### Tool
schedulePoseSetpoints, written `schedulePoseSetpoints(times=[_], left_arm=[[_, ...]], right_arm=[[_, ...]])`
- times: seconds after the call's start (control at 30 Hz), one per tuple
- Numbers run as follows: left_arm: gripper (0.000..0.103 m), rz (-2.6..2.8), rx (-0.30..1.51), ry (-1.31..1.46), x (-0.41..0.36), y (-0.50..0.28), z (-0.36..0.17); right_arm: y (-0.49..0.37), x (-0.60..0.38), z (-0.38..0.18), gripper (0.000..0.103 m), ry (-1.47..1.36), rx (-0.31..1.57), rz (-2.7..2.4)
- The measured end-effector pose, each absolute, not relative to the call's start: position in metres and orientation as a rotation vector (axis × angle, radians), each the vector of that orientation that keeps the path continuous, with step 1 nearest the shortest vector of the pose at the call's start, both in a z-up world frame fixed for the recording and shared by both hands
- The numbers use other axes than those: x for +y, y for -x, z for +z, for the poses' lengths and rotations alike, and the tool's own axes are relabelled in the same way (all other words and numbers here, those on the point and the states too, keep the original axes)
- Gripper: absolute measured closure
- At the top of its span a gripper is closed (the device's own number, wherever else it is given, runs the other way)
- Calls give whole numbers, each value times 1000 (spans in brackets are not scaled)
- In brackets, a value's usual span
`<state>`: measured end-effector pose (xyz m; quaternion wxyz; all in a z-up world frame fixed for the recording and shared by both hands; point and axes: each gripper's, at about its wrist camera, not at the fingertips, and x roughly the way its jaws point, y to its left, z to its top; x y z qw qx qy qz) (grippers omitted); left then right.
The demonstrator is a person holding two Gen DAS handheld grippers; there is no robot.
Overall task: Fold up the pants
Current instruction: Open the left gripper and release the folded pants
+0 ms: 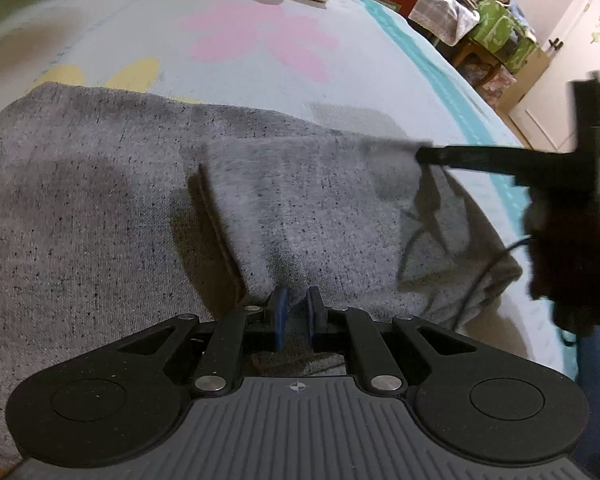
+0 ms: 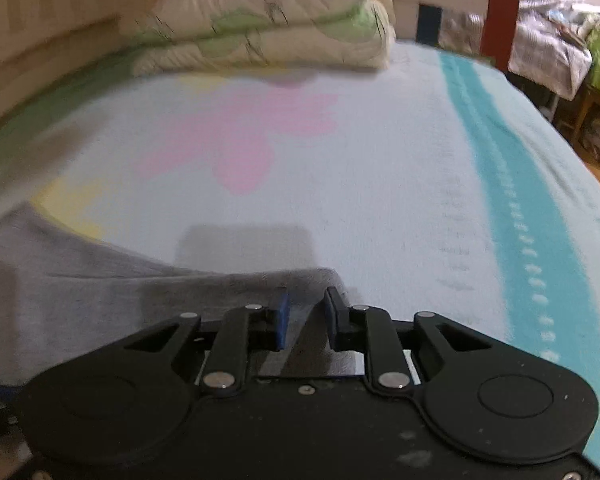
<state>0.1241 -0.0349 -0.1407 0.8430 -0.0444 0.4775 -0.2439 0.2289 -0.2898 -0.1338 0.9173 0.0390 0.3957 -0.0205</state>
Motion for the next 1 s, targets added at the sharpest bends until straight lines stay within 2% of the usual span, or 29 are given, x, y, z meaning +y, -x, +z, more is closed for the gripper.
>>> schedulePoseSetpoints(times=[0.1,0.37,0.4,0.43,0.5,0.83,1.0], left_arm=[[93,-517,1008,100,-31,-125,-142],[93,-493,1003,97,-34,-122,-135],[91,-493,999,94,-32,-121,-135],[82,-494,992,87,-31,-116,-133],[73,-498,978,81,-28,-109,-129],[72,-419,998,107,9,-80,-131],[72,-417,988,153,25,-73,-132]], right_arm=[[-230,-304,-139,80,-192,797,-61],[-226,-299,-125,73,-141,800,-75],[-224,-295,-122,73,-126,788,-80],[-216,-290,-115,73,-95,768,-74],[-199,-279,-104,72,-39,738,-45],[-122,-235,-126,70,-29,832,82],[-121,-235,-131,69,-63,841,48]])
